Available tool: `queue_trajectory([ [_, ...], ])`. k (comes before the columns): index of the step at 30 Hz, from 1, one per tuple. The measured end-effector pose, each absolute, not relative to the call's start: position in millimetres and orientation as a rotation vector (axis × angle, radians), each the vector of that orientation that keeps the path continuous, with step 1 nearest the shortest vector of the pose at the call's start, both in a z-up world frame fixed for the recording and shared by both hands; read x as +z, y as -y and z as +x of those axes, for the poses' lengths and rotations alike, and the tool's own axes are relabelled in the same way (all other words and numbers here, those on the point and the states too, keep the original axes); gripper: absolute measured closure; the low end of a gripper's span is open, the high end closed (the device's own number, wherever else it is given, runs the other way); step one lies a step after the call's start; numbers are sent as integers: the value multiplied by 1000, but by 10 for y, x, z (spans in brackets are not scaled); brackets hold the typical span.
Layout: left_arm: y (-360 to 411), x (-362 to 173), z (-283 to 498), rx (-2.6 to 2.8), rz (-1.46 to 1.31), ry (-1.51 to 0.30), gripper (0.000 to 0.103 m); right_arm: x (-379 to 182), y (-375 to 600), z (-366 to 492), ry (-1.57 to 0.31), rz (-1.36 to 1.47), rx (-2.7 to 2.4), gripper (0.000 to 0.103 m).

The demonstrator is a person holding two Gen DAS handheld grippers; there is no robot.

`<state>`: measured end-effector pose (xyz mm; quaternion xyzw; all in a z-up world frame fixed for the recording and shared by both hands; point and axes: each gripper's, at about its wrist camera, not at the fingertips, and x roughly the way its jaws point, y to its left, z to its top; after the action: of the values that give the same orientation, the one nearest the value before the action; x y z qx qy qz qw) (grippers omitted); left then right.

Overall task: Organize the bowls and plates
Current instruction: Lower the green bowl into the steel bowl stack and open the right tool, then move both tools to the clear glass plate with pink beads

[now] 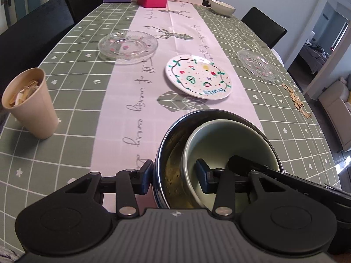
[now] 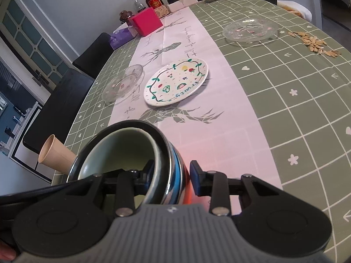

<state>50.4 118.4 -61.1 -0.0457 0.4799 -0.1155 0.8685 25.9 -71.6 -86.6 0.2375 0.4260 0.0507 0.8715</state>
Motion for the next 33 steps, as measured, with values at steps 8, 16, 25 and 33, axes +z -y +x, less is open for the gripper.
queue_trajectory([
  [8,-1317,-599,519,-211,-102,-998,56,-867,562,318,-896,491,121,69],
  [16,-1293,-548,471,-186,-64,-946,55,-860,562,358,-910,501,144,67],
  [25,-1349,-277,326,-206,-67,-749,18,-616,851,270,-835,599,185,31],
  [33,-1238,-78,419,-229,-72,-746,17,-388,1128,297,-795,603,180,26],
])
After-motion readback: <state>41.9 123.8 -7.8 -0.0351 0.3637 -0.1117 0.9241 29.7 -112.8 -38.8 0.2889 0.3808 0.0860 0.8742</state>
